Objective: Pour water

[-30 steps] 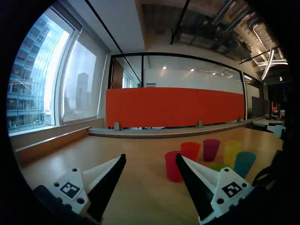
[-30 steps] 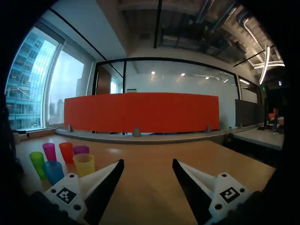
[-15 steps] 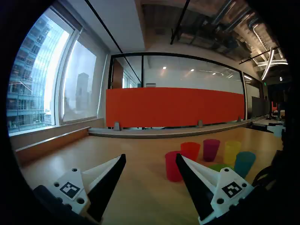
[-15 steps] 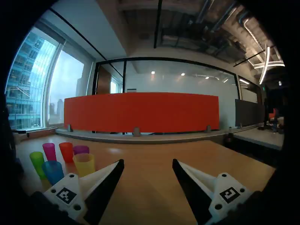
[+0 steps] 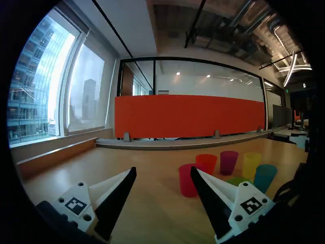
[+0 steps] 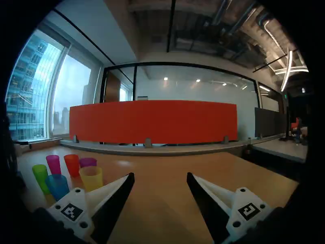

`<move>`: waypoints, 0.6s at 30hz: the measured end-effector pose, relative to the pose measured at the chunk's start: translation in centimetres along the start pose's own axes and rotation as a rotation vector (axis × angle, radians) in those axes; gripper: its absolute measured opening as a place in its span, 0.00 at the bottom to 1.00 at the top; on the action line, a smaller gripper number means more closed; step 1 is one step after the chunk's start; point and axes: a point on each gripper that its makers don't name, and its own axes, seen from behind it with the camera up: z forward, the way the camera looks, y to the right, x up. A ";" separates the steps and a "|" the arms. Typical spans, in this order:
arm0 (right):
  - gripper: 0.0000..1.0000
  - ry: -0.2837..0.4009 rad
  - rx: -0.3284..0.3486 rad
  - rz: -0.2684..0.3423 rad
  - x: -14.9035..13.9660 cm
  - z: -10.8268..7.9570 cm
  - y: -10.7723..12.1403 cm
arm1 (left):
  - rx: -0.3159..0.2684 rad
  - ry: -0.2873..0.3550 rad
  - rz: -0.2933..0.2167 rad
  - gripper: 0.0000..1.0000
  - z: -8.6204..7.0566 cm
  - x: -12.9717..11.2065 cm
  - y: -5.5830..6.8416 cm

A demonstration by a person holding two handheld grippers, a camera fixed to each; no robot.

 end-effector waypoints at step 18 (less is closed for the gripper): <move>1.00 0.000 0.000 0.000 0.0 -0.1 -0.1 | 0.000 0.000 0.000 0.99 0.1 0.0 0.0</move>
